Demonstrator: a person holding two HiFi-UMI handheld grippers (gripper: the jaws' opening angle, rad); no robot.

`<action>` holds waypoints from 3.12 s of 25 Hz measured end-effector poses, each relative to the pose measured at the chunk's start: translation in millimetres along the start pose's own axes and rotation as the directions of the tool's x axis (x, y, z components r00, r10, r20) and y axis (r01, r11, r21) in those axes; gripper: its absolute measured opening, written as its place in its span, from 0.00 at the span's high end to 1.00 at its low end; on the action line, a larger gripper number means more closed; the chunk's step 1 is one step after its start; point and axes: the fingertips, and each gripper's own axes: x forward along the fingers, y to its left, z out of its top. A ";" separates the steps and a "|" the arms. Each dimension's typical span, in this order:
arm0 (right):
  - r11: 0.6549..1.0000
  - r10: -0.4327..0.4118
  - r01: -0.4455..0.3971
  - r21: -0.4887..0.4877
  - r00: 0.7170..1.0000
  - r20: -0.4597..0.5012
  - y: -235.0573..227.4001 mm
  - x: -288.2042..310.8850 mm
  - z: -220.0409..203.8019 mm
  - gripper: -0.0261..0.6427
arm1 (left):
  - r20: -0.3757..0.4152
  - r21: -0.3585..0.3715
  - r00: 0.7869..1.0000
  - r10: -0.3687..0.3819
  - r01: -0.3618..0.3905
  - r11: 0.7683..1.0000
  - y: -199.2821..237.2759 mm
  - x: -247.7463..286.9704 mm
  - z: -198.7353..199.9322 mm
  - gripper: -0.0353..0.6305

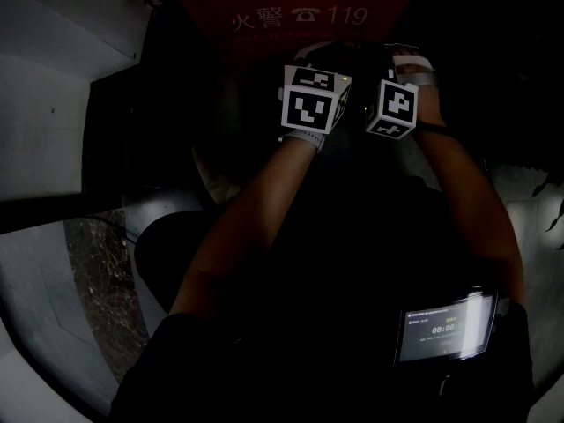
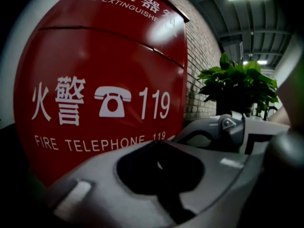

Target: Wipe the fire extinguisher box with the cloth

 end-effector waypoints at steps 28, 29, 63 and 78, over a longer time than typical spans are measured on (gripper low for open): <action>0.938 0.191 -0.233 0.256 0.965 0.182 28.9 -13.4 34.4 0.91 | 0.001 -0.032 1.000 0.017 -0.017 0.999 9.0 -22.8 4.2 0.94; 0.907 0.168 -0.243 0.345 0.957 0.235 14.3 -25.4 40.8 0.91 | 0.020 -0.030 1.000 0.019 -0.019 0.999 10.4 -29.8 12.9 0.94; 0.522 -0.369 -0.380 0.764 0.707 0.604 -74.9 -183.0 129.0 0.91 | 0.263 0.163 0.940 -0.216 0.177 0.971 12.9 -172.2 62.8 0.94; 0.485 -0.409 -0.362 0.796 0.710 0.573 -79.5 -182.4 118.9 0.91 | 0.265 0.163 0.937 -0.227 0.188 0.968 8.5 -173.1 62.5 0.94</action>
